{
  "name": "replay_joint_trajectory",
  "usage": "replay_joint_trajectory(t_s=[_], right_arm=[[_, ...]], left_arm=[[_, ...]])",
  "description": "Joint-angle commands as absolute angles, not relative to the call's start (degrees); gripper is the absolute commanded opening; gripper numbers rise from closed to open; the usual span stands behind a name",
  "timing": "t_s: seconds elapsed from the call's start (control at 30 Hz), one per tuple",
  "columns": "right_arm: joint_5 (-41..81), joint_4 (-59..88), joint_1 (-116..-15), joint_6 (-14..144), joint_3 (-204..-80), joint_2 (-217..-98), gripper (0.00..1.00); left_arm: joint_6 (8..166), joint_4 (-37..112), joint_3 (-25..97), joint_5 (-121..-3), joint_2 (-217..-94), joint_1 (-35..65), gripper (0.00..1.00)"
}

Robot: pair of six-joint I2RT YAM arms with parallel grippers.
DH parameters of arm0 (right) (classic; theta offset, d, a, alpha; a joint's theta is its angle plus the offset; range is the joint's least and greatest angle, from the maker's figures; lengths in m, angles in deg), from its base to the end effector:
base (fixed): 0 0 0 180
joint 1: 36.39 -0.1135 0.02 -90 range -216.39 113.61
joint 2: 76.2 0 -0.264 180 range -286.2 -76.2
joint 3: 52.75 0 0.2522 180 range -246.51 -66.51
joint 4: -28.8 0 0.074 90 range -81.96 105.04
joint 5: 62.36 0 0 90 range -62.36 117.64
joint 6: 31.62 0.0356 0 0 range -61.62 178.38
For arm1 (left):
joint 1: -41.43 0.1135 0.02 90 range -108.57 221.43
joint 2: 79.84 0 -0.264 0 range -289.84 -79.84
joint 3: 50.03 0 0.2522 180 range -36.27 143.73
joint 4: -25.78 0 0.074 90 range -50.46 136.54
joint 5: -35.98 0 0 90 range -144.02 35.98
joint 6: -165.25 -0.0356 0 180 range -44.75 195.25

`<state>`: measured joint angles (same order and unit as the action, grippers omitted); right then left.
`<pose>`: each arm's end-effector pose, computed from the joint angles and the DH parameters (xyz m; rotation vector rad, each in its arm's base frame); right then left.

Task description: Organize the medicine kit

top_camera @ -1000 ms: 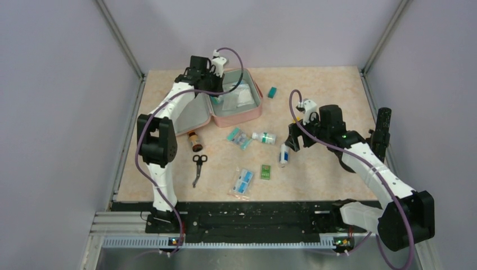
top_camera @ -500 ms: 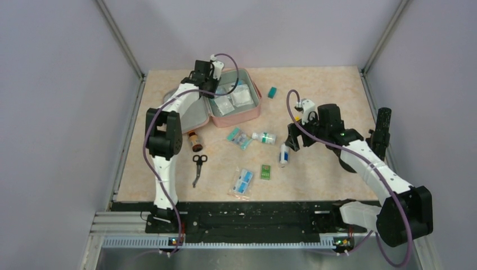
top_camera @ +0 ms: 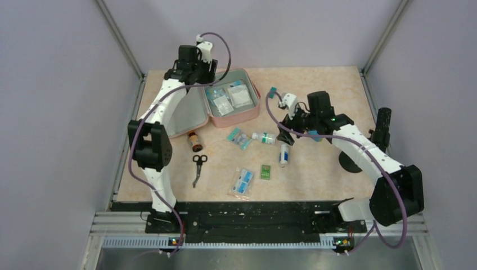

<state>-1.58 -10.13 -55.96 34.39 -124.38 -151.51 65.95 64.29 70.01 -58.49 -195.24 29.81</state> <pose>0.2599 0.1109 0.2816 -1.0711 1.9887 0.5466 0.4652 -0.0985 0.3114 0.4366 2.1173 -0.1077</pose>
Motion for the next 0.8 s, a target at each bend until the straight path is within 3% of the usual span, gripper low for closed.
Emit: replay_joint_trajectory(t_s=[0.0, 0.27, 0.37, 0.47, 0.6, 0.77], right_arm=[[-5.0, -10.5, -62.1, 18.4, -130.6, -157.2, 0.81], [2.2, -0.1, -71.0, 22.9, -135.3, -169.0, 0.71], [3.6, 3.8, -74.1, 25.9, -134.9, -172.3, 0.7], [5.3, 10.1, -74.6, 35.7, -134.8, -175.0, 0.69], [4.9, 10.9, -76.9, 38.1, -136.4, -178.3, 0.65], [7.5, 10.4, -79.8, 39.8, -138.4, -182.2, 0.69]], left_arm=[[73.8, 65.0, 67.7, -68.4, -182.6, 29.9, 0.68], [90.2, 67.4, 42.3, -74.2, -163.4, 31.2, 0.59], [94.1, 64.6, 33.7, -72.0, -156.8, 32.1, 0.6], [102.3, 59.3, 27.2, -77.8, -153.3, 38.5, 0.6], [107.4, 57.4, 23.5, -80.8, -150.9, 49.8, 0.58], [106.1, 58.2, 23.1, -79.9, -149.0, 53.6, 0.6]])
